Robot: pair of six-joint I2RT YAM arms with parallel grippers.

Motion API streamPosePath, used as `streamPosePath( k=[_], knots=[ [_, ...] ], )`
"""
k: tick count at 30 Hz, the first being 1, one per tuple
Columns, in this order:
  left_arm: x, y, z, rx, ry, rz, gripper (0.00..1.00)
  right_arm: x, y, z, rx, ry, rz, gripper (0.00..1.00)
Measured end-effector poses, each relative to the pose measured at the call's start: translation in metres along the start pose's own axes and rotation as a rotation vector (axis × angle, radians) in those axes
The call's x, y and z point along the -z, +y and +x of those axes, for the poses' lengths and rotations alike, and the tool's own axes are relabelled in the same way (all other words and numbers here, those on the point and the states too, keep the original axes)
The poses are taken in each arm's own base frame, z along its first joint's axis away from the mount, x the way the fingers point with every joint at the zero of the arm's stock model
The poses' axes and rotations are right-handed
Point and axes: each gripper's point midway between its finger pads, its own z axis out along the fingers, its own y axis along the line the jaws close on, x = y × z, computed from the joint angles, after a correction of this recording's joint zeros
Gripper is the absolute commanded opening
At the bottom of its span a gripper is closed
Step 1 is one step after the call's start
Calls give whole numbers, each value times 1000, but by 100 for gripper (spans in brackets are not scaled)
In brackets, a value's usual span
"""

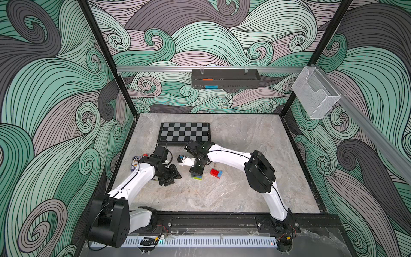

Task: Assemble the number 5 with lego
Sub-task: Assemble the lego brick with the lego brick.

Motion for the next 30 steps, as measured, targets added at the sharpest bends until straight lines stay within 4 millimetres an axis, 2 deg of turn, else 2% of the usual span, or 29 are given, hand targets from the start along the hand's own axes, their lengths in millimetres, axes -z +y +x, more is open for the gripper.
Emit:
streamPosePath(
  k=[6, 22, 28, 30],
  knots=[
    [0, 0, 0, 0, 0, 1, 49, -2, -1, 1, 7, 50, 31, 23],
    [0, 0, 0, -1, 1, 2, 49, -3, 1, 1, 38, 116, 61, 20],
    [0, 0, 0, 0, 1, 2, 49, -1, 1, 0, 39, 123, 66, 28],
    [0, 0, 0, 0, 2, 2, 49, 0, 1, 0, 37, 125, 66, 39]
  ],
)
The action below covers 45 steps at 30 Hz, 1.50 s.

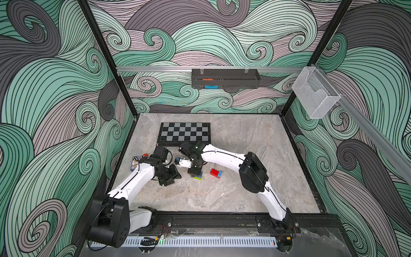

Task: Assemble the number 5 with lego
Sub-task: Assemble the lego brick with the lego brick, then pick up the lego brick from the center of the board.

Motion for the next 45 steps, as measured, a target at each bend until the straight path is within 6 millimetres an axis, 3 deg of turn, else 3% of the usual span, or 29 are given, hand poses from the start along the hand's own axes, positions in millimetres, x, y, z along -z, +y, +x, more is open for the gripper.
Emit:
streamPosePath(
  k=[2, 6, 15, 20, 28, 45],
  knots=[
    [0, 0, 0, 0, 1, 0, 49, 0, 1, 0, -4, 5, -3, 50],
    [-1, 1, 0, 0, 2, -1, 49, -6, 9, 10, -7, 56, -25, 60],
    [-2, 2, 1, 4, 9, -6, 49, 9, 6, 9, -48, 34, -36, 68],
    [-3, 2, 1, 4, 9, -7, 49, 11, 0, 26, -99, 27, -37, 68],
    [-4, 3, 1, 8, 17, -13, 49, -21, 2, 54, -162, 71, -60, 68],
    [-8, 5, 1, 15, 32, -25, 49, -24, -1, 46, -182, -16, -15, 50]
  ],
)
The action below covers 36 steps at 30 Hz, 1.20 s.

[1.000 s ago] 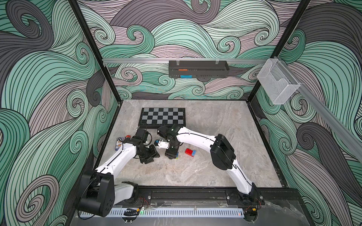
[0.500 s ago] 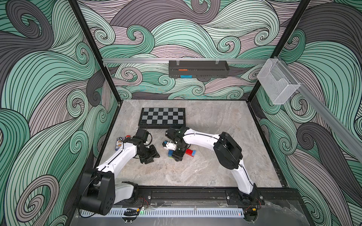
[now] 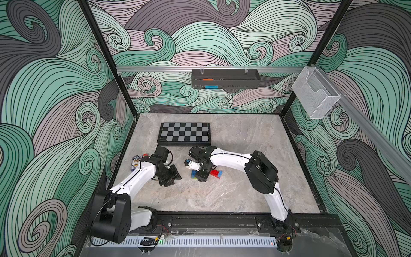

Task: Assemble the number 5 with lego
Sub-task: Pick up the lego brick from the center of the board.

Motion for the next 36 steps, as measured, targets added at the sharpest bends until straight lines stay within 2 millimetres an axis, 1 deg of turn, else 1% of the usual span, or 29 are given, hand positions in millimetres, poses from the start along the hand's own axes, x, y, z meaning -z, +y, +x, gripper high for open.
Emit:
streamPosePath(
  k=[6, 8, 11, 14, 16, 17, 18, 22, 24, 30, 36],
  knots=[
    [-1, 1, 0, 3, 6, -5, 49, -2, 5, -1, 15, -13, 19, 36],
    [-1, 1, 0, 3, 6, -5, 49, -1, 6, -1, 20, -18, 23, 33],
    [-2, 1, 0, 3, 6, -5, 49, -1, 8, -2, 20, -21, 23, 27],
    [-2, 1, 0, 3, 6, -5, 49, -1, 9, -2, 16, -22, 22, 26],
    [-2, 1, 0, 3, 6, -6, 49, -1, 9, -2, 12, -26, 23, 27],
    [-2, 1, 0, 3, 6, -5, 49, -1, 9, -3, 11, -27, 23, 30],
    [-2, 1, 0, 3, 6, -5, 49, -1, 9, -3, 10, -27, 22, 37],
    [-2, 1, 0, 3, 6, -5, 49, -2, 10, -2, 8, -27, 15, 48],
    [-2, 1, 0, 3, 6, -6, 49, -1, 12, -3, 6, -30, 12, 51],
    [-2, 1, 0, 3, 6, -6, 49, -2, 14, -6, 1, -40, 8, 51],
    [-2, 1, 0, 3, 6, -6, 49, -2, 16, -8, 2, -51, 8, 46]
  ],
)
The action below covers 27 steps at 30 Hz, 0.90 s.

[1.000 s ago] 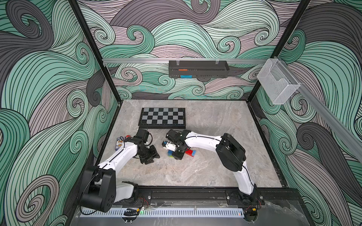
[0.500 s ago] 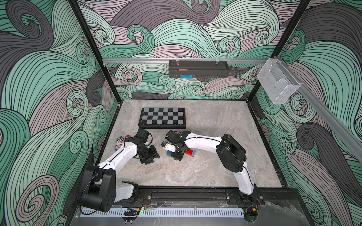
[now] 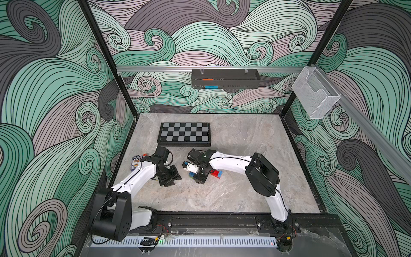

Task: Assemble the number 5 with lego
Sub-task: Pick up the lego brick from the center of the board.

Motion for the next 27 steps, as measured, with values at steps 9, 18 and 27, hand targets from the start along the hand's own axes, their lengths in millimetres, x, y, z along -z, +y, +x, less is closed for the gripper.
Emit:
streamPosePath(
  k=[9, 18, 27],
  knots=[
    [-1, 1, 0, 2, 5, -4, 49, 0, 2, -1, 4, -4, 1, 52],
    [-1, 1, 0, 2, 5, -4, 49, -1, 2, -5, -5, -13, 2, 49],
    [-1, 1, 0, 3, 5, -4, 49, -2, 0, -8, -23, -22, 9, 35]
  ],
)
